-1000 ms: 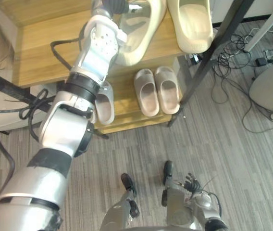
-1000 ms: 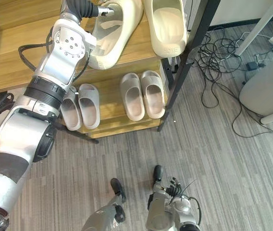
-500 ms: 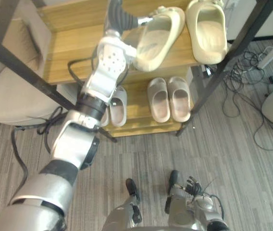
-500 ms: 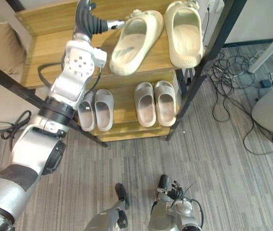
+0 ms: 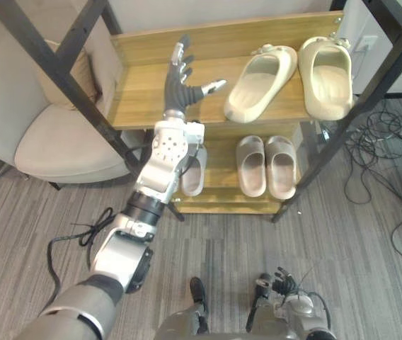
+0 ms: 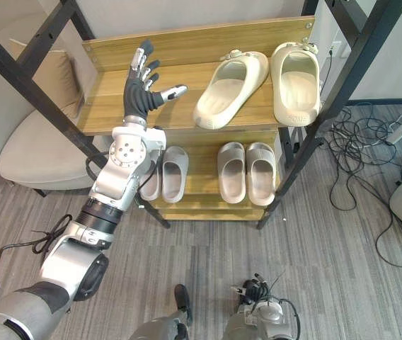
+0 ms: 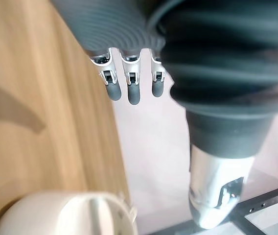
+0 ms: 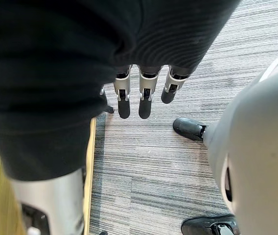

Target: Organize the slippers on the shoe rack

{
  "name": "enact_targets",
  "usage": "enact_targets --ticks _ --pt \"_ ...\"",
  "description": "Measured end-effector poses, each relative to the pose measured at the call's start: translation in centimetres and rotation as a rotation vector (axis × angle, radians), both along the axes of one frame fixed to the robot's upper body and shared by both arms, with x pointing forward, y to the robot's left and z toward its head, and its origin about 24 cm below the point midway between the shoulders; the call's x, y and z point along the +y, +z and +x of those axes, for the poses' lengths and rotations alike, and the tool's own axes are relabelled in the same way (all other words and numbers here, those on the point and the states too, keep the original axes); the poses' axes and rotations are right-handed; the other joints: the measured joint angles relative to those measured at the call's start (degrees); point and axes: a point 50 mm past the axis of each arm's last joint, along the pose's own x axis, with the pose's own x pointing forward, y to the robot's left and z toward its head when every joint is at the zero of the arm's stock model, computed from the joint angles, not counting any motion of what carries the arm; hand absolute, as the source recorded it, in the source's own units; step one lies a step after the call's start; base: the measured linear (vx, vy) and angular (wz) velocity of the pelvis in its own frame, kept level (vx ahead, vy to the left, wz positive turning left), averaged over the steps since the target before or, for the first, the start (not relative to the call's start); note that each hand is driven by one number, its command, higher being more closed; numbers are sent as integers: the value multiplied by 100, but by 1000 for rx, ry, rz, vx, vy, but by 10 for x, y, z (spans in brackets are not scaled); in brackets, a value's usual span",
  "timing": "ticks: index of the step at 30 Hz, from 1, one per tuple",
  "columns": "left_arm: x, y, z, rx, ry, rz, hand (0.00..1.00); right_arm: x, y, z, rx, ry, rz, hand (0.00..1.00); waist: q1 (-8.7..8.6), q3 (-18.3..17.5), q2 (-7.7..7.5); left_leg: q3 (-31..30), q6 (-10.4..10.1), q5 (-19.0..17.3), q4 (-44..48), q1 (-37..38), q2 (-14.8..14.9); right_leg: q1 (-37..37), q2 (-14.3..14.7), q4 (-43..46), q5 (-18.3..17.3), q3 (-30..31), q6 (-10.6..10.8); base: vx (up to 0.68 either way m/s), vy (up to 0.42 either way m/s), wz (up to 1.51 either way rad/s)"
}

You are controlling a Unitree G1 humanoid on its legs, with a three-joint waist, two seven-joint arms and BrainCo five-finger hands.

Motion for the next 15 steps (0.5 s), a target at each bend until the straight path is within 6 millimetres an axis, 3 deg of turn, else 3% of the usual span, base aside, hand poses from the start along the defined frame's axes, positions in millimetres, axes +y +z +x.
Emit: enact_targets --ticks 4,12,15 --pt "-12 -20 -5 54 -38 4 0 1 -1 -3 12 6 0 0 4 -108 -10 -4 -1 -1 0 17 2 28 6 -2 -11 -28 7 5 43 1" --pt "-10 -60 -6 189 -28 31 0 4 -2 -5 12 -2 4 0 -14 -100 -76 35 9 -48 -1 188 58 200 63 -43 -84 -70 0 -4 13 -1" --pt "-10 -65 -7 198 -24 52 0 4 -3 -7 16 -10 7 0 -14 -114 -123 59 18 -77 -1 184 92 189 98 -44 -113 -47 -5 2 10 -1"
